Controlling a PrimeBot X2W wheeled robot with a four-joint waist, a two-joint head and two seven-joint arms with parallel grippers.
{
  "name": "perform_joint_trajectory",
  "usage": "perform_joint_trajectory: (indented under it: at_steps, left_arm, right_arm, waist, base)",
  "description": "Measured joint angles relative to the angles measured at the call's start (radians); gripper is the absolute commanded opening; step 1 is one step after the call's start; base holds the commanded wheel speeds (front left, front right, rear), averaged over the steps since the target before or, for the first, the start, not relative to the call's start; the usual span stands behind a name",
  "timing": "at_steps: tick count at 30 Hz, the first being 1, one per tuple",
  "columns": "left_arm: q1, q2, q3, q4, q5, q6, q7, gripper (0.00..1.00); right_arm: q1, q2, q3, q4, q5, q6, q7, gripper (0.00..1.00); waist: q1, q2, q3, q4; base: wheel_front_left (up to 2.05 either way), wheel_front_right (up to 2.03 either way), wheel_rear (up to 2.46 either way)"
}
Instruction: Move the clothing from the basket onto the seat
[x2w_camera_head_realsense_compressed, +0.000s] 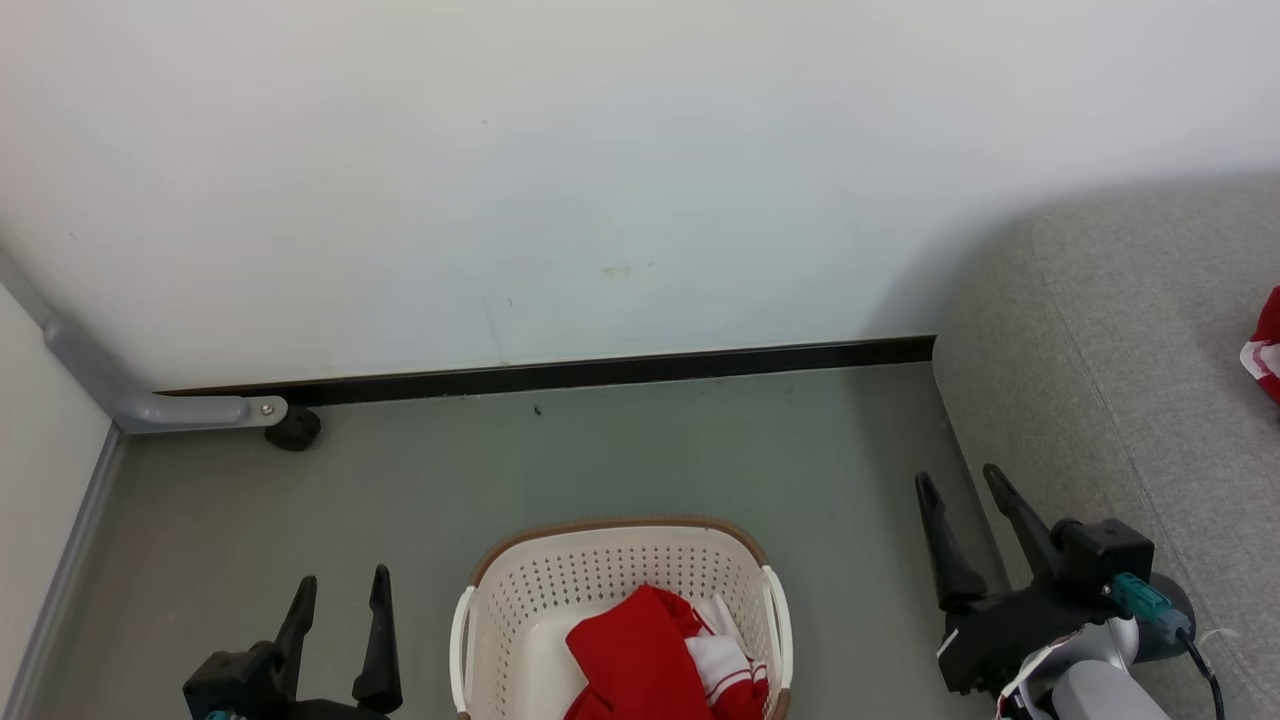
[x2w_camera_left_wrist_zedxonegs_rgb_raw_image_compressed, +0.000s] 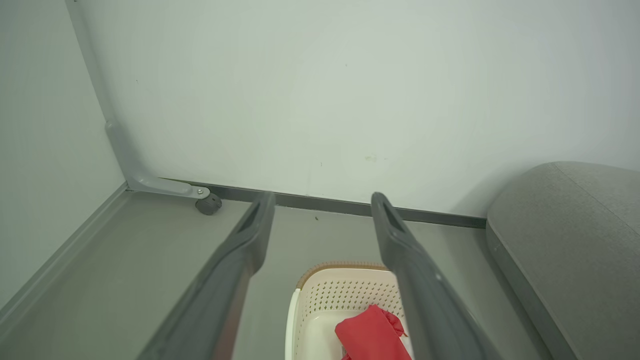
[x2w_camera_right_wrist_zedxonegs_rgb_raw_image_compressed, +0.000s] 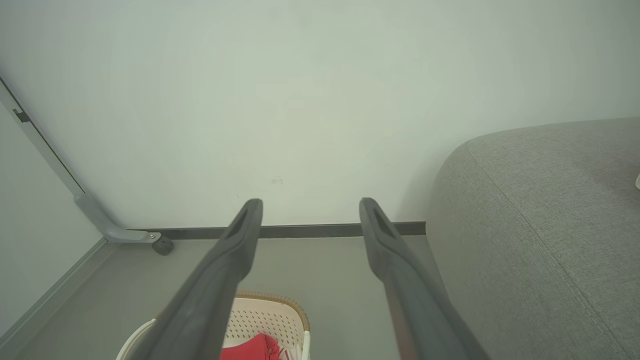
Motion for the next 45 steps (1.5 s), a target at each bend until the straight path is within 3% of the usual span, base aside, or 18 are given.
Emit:
perform_joint_trajectory:
  at_steps: [22, 32, 45]
  left_arm:
    - [0.052, -0.045, 0.013, -0.017, 0.059, -0.053, 0.0, 1.0]
    - [0.037, -0.067, -0.019, -0.01, 0.075, -0.099, 0.0, 1.0]
    - [-0.101, -0.079, -0.077, 0.038, 0.085, -0.134, 0.0, 1.0]
  right_arm:
    - [0.025, 0.002, -0.008, -0.068, -0.023, -0.014, 0.0, 1.0]
    - [0.004, 0.0, -0.025, -0.147, -0.047, -0.032, 0.0, 1.0]
    - [-0.113, -0.001, -0.037, -0.269, -0.084, -0.063, 0.0, 1.0]
  waist:
    - [0.0, 0.0001, 0.033, -0.01]
    - [0.0003, 0.0002, 0.129, -0.023]
    - [0.0004, 0.0002, 0.305, -0.053]
  base:
    - [0.0, 0.0, 0.0]
    - [0.0, 0.0, 0.0]
    - [0.0, 0.0, 0.0]
